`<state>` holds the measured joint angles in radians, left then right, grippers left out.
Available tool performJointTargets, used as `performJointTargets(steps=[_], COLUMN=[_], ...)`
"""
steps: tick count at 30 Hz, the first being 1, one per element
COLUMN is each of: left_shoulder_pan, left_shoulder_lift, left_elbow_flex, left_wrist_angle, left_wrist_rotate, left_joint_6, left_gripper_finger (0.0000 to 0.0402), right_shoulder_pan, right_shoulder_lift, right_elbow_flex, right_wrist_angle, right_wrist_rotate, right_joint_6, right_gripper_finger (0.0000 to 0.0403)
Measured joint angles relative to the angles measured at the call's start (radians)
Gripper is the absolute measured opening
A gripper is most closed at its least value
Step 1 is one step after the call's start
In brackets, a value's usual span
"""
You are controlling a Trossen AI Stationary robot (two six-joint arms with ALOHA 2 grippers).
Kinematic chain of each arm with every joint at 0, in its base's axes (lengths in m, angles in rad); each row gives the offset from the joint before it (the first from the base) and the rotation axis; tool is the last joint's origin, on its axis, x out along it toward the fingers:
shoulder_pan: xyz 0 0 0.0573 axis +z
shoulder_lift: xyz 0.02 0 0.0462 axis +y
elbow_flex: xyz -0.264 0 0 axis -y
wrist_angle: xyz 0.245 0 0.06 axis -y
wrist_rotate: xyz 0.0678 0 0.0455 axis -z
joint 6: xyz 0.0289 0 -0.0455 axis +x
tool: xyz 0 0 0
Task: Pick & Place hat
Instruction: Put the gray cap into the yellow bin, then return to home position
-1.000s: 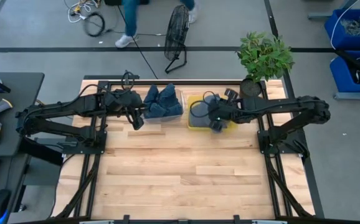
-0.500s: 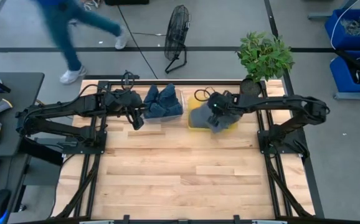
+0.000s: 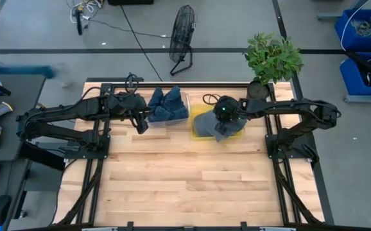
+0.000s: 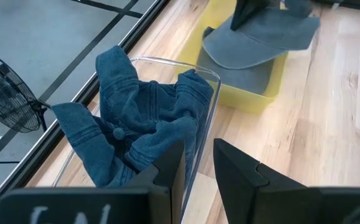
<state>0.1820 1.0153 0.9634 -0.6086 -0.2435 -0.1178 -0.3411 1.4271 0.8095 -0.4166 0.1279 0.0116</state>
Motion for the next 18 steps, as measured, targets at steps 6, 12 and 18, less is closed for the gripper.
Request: performJointTargets(steps=[6,12,18], left_shoulder_pan=[0.000,-0.001,-0.008], left_shoulder_lift=[0.000,-0.020,-0.164], left_elbow_flex=[0.000,0.000,0.000], left_wrist_angle=[0.000,-0.023,-0.043], left_wrist_rotate=[0.000,-0.051,-0.103], left_joint_6=[0.000,0.004,0.034], left_gripper_finger=[0.0087,0.0087,0.0087], right_shoulder_pan=[0.021,0.060,0.102], right_shoulder_lift=[-0.039,-0.082,-0.220], right_elbow_flex=[0.175,0.403,0.436], right_wrist_angle=[-0.097,-0.342,-0.340], right_wrist_rotate=[-0.012,-0.004,-0.005], right_joint_6=[0.007,0.037,-0.114], right_gripper_finger=[0.0006,0.0007,0.0003])
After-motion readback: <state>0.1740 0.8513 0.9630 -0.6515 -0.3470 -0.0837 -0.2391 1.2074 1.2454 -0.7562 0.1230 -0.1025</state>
